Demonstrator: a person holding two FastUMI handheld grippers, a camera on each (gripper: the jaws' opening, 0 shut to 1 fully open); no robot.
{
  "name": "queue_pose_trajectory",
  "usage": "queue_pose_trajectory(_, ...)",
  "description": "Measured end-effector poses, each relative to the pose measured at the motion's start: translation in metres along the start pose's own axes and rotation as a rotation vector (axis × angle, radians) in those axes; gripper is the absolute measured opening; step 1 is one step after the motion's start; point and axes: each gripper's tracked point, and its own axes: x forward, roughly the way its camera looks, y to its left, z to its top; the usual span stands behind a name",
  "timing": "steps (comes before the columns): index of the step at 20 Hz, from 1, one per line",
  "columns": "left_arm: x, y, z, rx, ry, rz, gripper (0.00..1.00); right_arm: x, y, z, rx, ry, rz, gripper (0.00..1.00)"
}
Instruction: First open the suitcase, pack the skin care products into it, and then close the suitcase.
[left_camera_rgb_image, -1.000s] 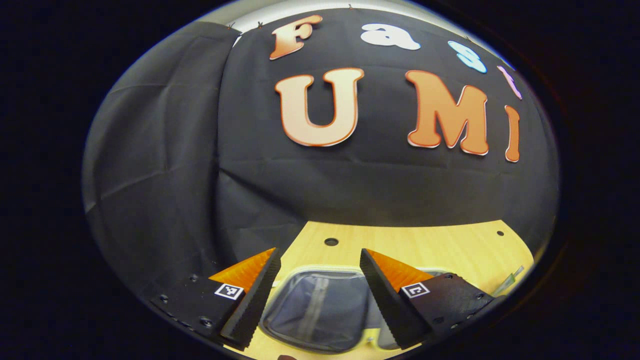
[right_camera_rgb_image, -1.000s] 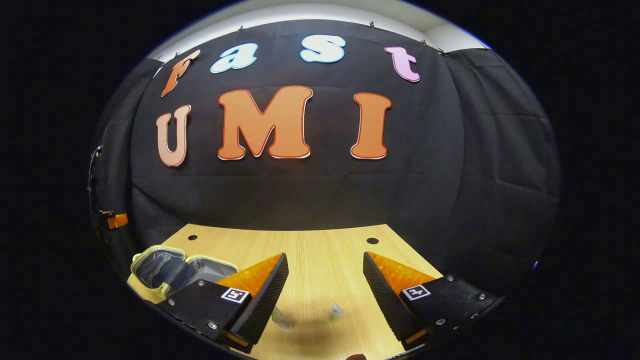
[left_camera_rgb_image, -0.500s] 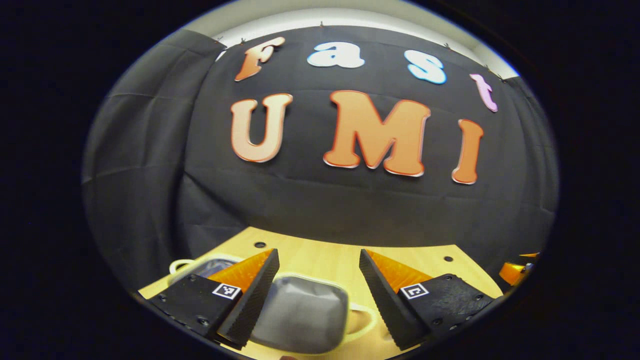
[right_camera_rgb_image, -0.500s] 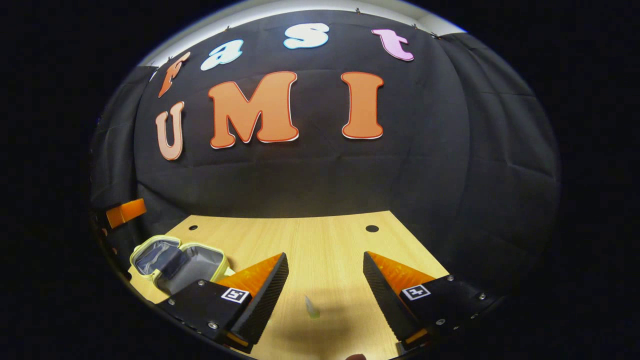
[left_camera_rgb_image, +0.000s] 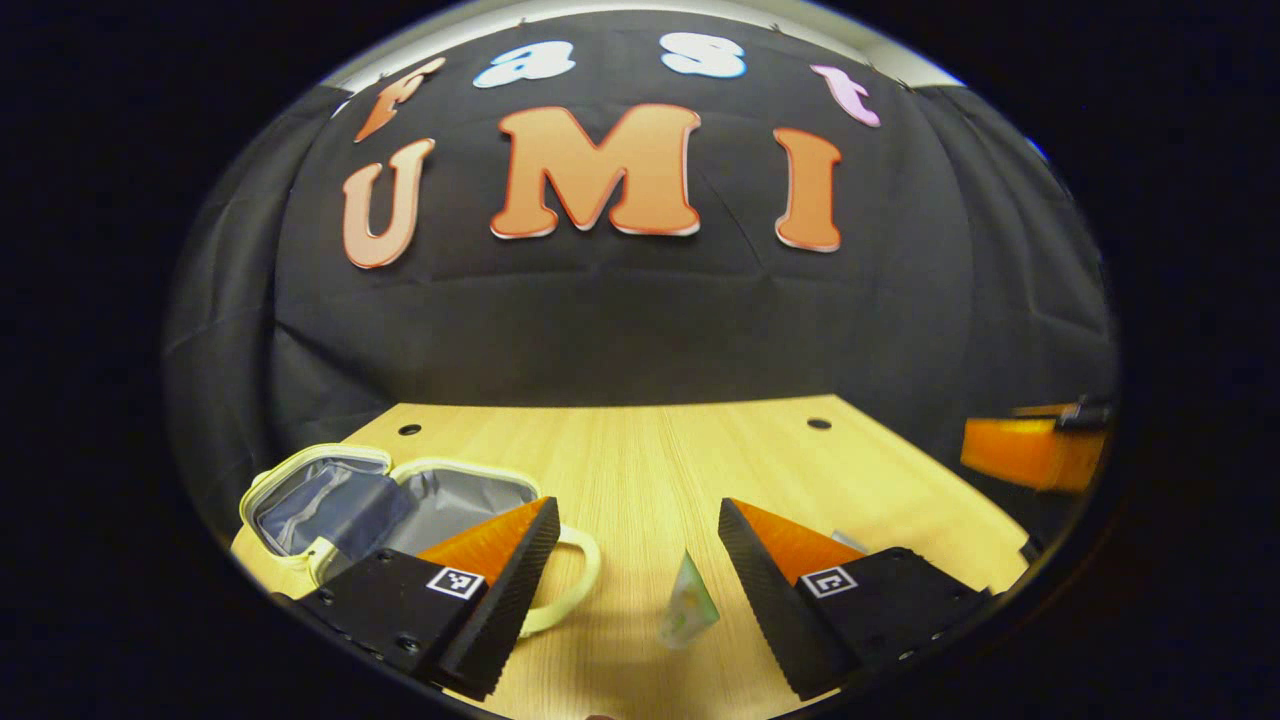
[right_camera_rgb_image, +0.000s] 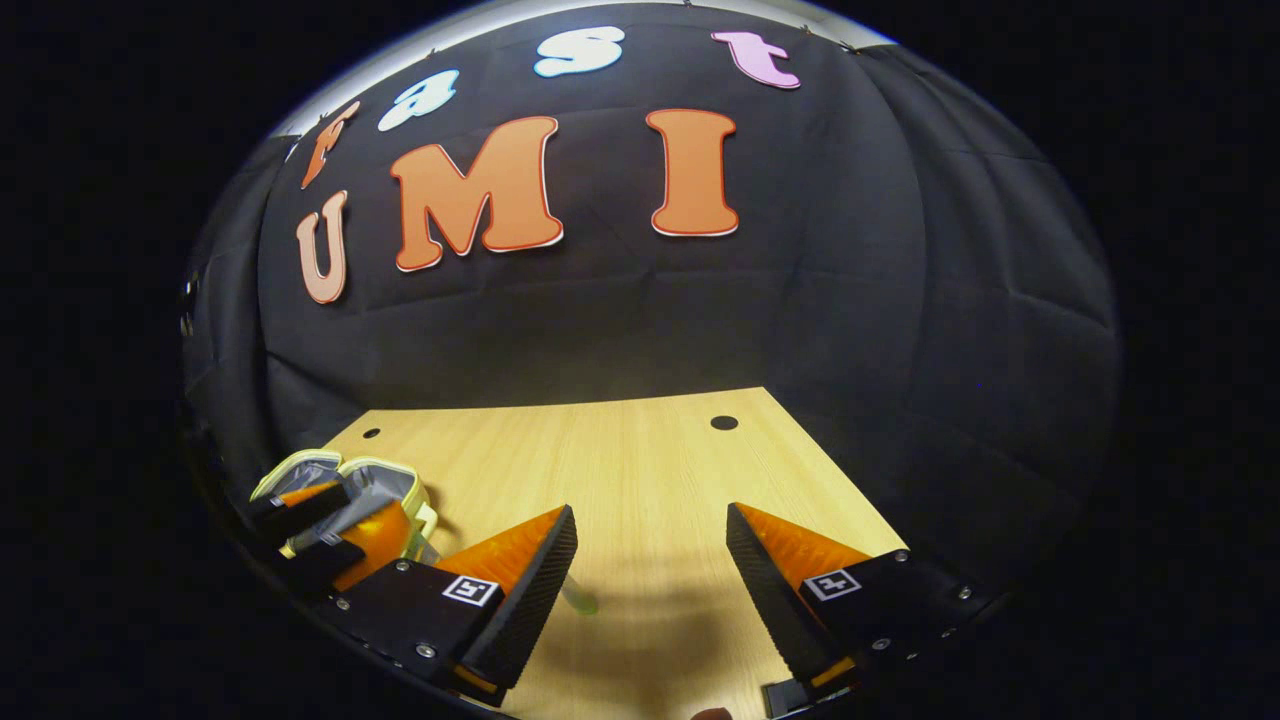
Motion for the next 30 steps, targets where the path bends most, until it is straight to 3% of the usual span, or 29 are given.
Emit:
queue_pose_trajectory(3, 0.02, -0.011, -0.046, 0.06, 0.041, 0.012, 0.98, 0.0, -0.021, -0.009, -0.016, 0.019, -0.034, 0.95)
queue_pose_trajectory(9, 0.042, -0.024, -0.106, 0.069, 0.141, 0.013, 0.98, 0.009, -0.037, -0.04, -0.045, 0.093, -0.064, 0.96)
queue_pose_trajectory(11, 0.046, -0.027, -0.105, 0.095, 0.131, 0.002, 0.89, 0.012, -0.034, -0.051, -0.056, 0.114, -0.057, 0.95)
queue_pose_trajectory(12, 0.05, -0.031, -0.105, 0.1, 0.127, 0.001, 0.76, 0.012, -0.033, -0.055, -0.057, 0.123, -0.054, 0.95)
queue_pose_trajectory(14, 0.047, -0.029, -0.104, 0.117, 0.146, -0.004, 0.4, 0.008, -0.026, -0.06, -0.053, 0.134, -0.034, 0.95)
queue_pose_trajectory(17, 0.04, -0.027, -0.103, 0.071, 0.209, -0.046, 0.29, 0.004, -0.009, -0.061, -0.052, 0.125, 0.024, 0.96)
queue_pose_trajectory(22, 0.002, -0.007, -0.067, -0.084, 0.259, -0.105, 0.3, 0.01, 0.031, -0.069, -0.094, 0.133, 0.169, 0.95)
queue_pose_trajectory(27, -0.042, 0.027, -0.036, -0.139, 0.275, -0.103, 0.3, 0.034, 0.069, -0.115, -0.147, 0.254, 0.305, 0.96)
queue_pose_trajectory(30, -0.061, 0.045, -0.03, -0.15, 0.284, -0.088, 0.3, 0.053, 0.081, -0.14, -0.183, 0.316, 0.333, 0.96)
